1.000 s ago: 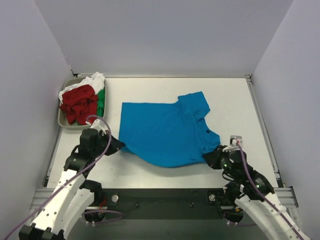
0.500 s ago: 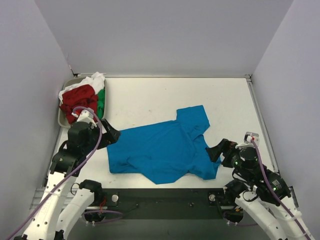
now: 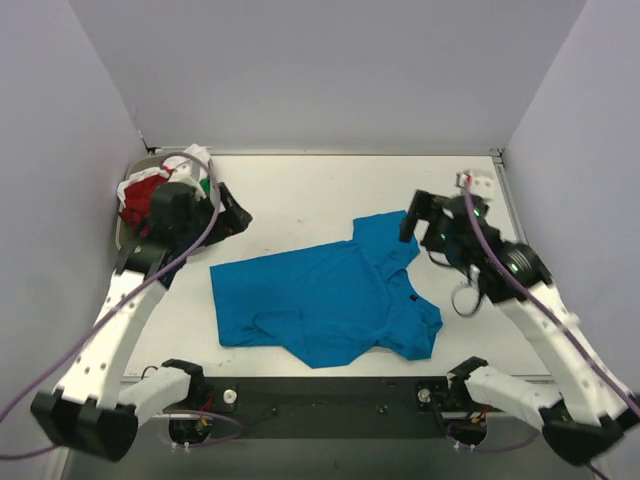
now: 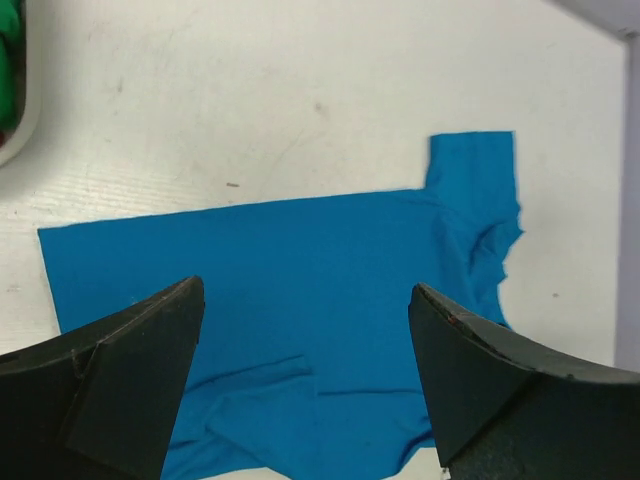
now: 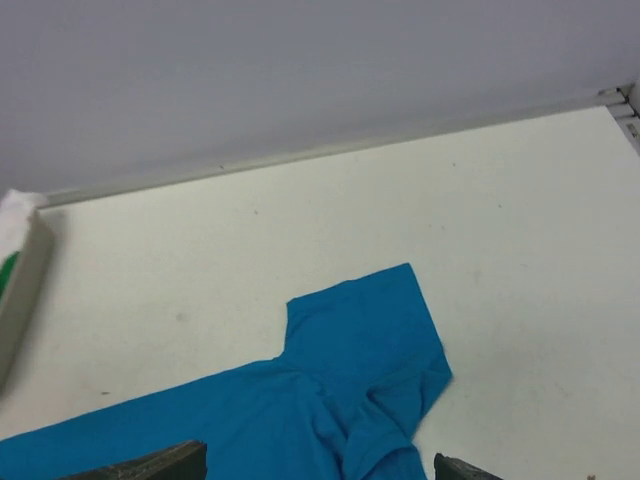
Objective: Fold and stack the t-shirts
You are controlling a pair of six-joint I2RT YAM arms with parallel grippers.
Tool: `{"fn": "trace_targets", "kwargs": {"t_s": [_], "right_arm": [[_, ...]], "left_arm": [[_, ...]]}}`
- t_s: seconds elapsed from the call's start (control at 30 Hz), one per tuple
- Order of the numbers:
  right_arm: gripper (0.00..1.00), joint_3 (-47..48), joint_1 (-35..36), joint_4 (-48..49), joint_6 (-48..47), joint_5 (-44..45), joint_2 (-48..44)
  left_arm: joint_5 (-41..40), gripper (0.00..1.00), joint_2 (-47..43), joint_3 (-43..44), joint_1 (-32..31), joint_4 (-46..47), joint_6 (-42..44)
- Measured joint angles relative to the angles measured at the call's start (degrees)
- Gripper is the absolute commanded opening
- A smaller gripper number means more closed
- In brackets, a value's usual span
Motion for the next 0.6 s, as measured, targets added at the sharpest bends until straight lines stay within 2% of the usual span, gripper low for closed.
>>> {"fn": "trace_targets", "kwargs": {"t_s": [0.07,0.13,0.3,0.43,0.6], "right_arm": [[0.91,3.26,-1.99,1.62,-0.35,-0.79,8.7],[0.91,6.05,-6.86,3.56,-0.24,-4.0,18.43],[0.9,13.51,-15.26,3.72,-0.04,-7.61,35.3],[0.9,18.32,-17.46,4.2,0.22,-10.69,43.91],[0.88,20.0,-18.38,3.96,0.35,-14.43,50.93]], "left_arm": [[-0.28,0.93,6.45,0.46,-0.02,0.44,-0.13],[-1.29,0.93,13.92,1.53,0.04,-0.07,-0.17],[-2.99,0.93,29.33,8.61,0.61,-3.23,-0.17],[-3.28,0.93,35.52,10.67,1.11,-3.67,-0.83],[-3.19,0.93,40.04,10.58,0.72,-6.36,-2.6]]}}
